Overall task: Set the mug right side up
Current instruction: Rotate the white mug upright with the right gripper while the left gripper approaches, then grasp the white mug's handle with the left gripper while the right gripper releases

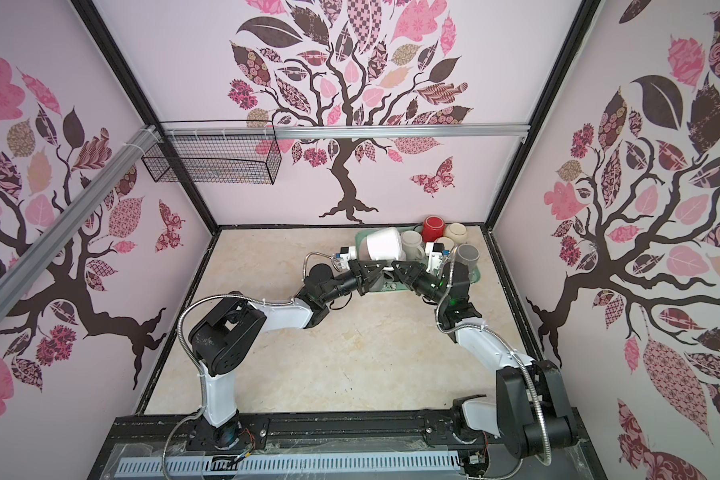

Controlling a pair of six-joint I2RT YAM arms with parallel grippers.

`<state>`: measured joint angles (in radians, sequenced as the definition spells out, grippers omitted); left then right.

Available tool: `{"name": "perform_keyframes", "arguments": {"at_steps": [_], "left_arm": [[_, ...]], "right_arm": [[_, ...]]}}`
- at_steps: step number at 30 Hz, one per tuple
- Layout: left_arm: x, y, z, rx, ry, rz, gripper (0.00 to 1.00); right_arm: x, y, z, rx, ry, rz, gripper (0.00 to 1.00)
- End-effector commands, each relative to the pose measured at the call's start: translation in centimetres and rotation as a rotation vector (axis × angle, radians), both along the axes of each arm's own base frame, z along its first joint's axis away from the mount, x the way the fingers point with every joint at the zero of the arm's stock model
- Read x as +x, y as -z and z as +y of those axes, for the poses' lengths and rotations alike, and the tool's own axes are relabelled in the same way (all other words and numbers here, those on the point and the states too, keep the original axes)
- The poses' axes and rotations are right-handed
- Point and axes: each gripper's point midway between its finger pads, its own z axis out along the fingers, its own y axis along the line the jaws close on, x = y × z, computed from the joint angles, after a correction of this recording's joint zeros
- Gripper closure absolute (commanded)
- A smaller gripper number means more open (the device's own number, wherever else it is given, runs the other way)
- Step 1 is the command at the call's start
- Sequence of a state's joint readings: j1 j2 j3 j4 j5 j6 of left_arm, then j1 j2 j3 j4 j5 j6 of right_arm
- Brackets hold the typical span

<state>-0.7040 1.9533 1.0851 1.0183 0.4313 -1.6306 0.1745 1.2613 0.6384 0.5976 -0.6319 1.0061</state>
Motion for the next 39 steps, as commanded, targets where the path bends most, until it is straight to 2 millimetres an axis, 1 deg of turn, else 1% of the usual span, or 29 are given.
{"name": "perform_keyframes", "arguments": {"at_steps": [1,4,7,11,13,17,20,23,25,27,29,31,35,39], "left_arm": [[-2.0,-5.1,1.0,-0.025,0.024,-0.181,1.00],[-2.1,-5.2,1.3,0.025,0.011,-0.238,1.00],[-2.3,-5.4,1.0,0.067,0.022,-0.283,1.00],[-2.1,-5.6,1.4,0.077,0.008,-0.310,1.00],[-2.0,-5.5,2.1,0.088,-0.003,-0.318,1.00],[-1.8,-5.0,4.4,0.123,-0.044,-0.318,1.00],[-1.4,-4.5,6.7,0.187,-0.077,-0.327,1.00],[-1.1,-4.3,8.9,0.273,-0.117,-0.346,1.00],[-1.0,-4.6,10.2,0.320,-0.135,-0.370,1.00],[-1.1,-4.8,11.0,0.387,-0.135,-0.397,1.00],[-1.1,-5.2,11.5,0.447,-0.135,-0.434,1.00],[-1.2,-4.8,11.5,0.490,-0.121,-0.446,1.00],[-1.0,-4.4,11.6,0.517,-0.105,-0.464,1.00],[-0.6,-3.8,11.8,0.533,-0.059,-0.501,1.00]], "right_arm": [[-1.3,-3.3,0.9,-0.056,-0.066,-0.107,0.61],[-1.5,-3.3,0.7,-0.109,-0.059,-0.107,0.54],[-2.1,-3.4,0.2,-0.175,-0.050,-0.110,0.50],[-2.8,-4.1,-0.3,-0.236,-0.031,-0.141,0.47],[-3.2,-4.3,-0.5,-0.252,-0.028,-0.152,0.46],[-4.1,-4.1,-0.4,-0.268,-0.053,-0.153,0.44],[-4.7,-3.0,-0.5,-0.270,-0.057,-0.145,0.44],[-4.6,-2.2,-0.9,-0.265,-0.026,-0.142,0.44],[-4.5,-2.1,-0.8,-0.263,-0.030,-0.141,0.44],[-4.3,-2.2,-0.6,-0.263,-0.042,-0.136,0.44],[-4.1,-2.1,-0.5,-0.257,-0.043,-0.132,0.44],[-3.9,-2.2,-0.5,-0.248,-0.039,-0.132,0.44],[-3.9,-2.1,-0.5,-0.251,-0.043,-0.130,0.44],[-3.8,-1.3,-0.2,-0.264,-0.065,-0.109,0.44]]}}
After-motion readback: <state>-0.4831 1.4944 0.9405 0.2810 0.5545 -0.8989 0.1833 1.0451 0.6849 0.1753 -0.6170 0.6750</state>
